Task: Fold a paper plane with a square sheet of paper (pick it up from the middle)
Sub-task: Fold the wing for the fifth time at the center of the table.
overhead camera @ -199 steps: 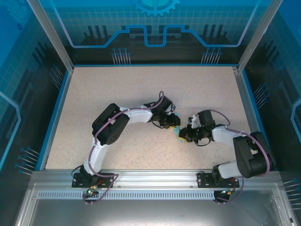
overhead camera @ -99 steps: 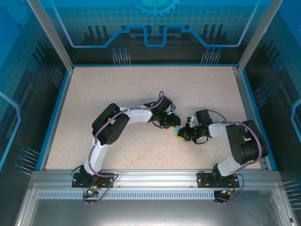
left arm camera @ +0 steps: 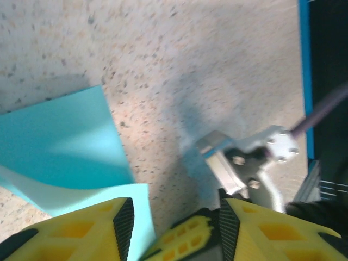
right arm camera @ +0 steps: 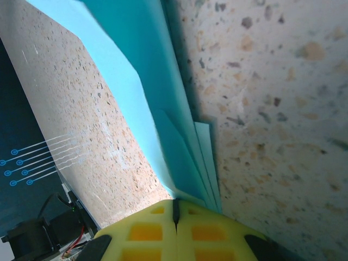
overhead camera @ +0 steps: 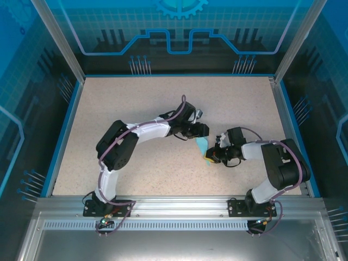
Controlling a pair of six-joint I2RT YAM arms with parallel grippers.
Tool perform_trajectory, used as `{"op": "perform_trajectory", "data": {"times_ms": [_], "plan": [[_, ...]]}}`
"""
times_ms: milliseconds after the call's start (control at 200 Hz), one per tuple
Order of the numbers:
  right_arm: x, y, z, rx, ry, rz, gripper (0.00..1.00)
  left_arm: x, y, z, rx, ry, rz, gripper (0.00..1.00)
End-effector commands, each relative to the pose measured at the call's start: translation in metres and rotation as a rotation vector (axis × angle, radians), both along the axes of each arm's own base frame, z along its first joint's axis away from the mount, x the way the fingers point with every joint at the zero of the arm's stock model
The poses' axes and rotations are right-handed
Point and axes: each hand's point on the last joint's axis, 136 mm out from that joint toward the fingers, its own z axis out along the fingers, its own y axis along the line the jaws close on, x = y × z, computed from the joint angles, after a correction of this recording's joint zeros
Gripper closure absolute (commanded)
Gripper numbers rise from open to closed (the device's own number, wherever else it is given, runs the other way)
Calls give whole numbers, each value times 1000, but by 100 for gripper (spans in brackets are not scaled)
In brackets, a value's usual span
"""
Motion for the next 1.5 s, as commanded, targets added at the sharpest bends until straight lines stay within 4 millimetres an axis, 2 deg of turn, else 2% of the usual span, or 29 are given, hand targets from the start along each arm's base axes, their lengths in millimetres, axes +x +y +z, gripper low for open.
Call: {"op": "perform_trajectory", "data": {"times_ms": [0, 120, 290, 485, 575, 725, 860, 1240, 1395, 1495], "plan": [[-39, -27, -44, -156, 184, -37, 100, -2, 5, 10, -39, -55, 17, 54], [-40, -27, -45, -156, 191, -37, 100, -10, 2, 0, -62, -38, -6, 60], [-40, -27, -45, -156, 192, -35, 100, -12, -4, -17, -52, -19, -21, 62], [-43, -29, -46, -168, 199, -37, 100, 3, -4, -43, 3, -15, -2, 63], [-45, -32, -47, -184, 203, -39, 100, 9, 0, -57, 28, -8, 17, 64], [-51, -37, -50, -214, 216, -38, 100, 21, 12, -68, 56, -1, 48, 64], [-52, -42, -51, -246, 218, -42, 100, 34, 23, -71, 62, 0, 62, 64], [-53, -39, -51, -232, 224, -26, 100, 62, 50, -84, 82, 31, 84, 64], [-51, -35, -50, -209, 222, -17, 100, 74, 59, -75, 77, 20, 96, 64], [-51, -33, -48, -194, 216, -10, 100, 83, 60, -59, 74, -1, 89, 64]]}}
